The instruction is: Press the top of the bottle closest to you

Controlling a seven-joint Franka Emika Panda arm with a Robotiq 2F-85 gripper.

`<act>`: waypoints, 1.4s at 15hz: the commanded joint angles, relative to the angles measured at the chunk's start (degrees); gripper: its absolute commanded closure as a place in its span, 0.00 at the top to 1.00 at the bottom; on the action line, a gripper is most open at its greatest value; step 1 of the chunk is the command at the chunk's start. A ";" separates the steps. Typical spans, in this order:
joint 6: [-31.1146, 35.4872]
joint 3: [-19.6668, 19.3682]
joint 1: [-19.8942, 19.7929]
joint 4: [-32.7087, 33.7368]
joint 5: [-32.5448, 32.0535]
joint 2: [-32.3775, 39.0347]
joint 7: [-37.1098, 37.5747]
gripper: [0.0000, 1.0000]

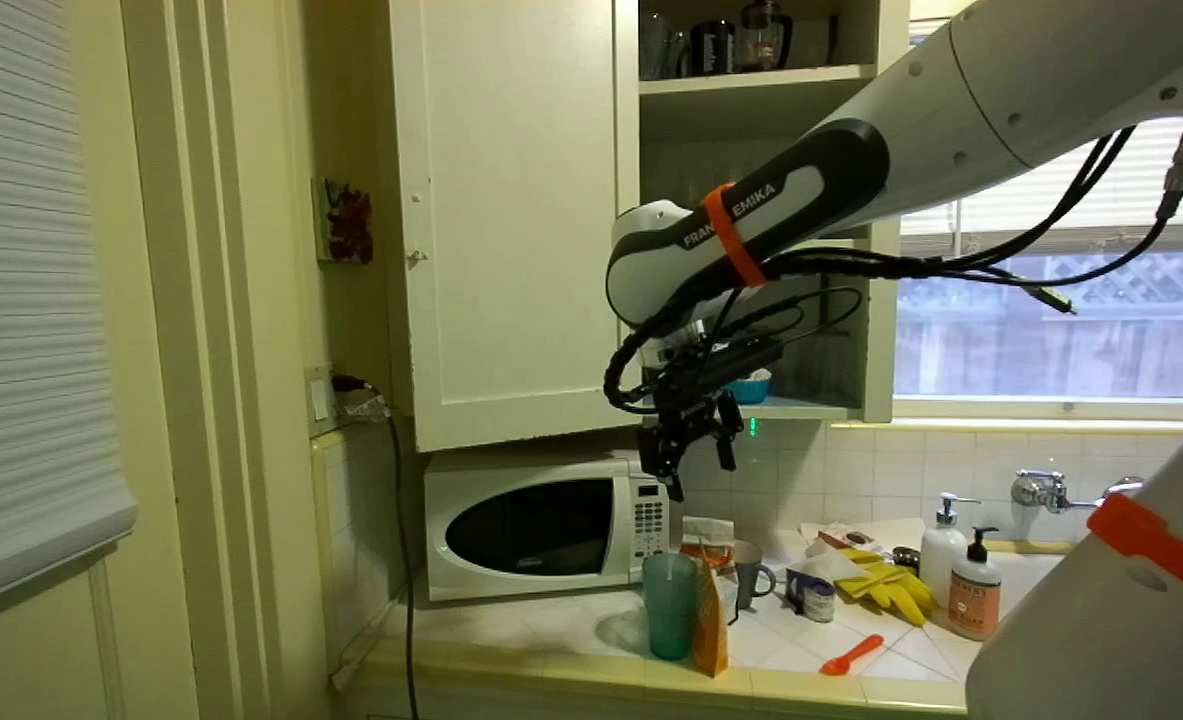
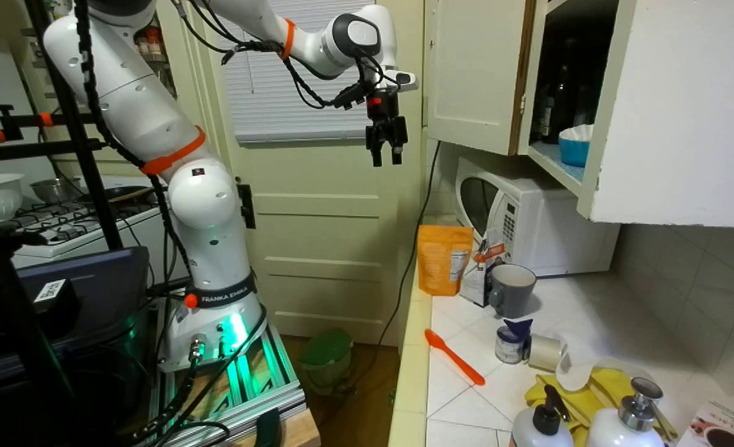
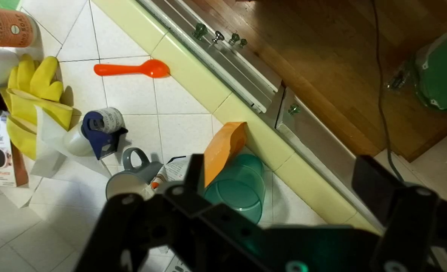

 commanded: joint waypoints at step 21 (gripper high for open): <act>11.80 -10.05 -20.60 -10.76 -7.44 -12.69 22.88 1.00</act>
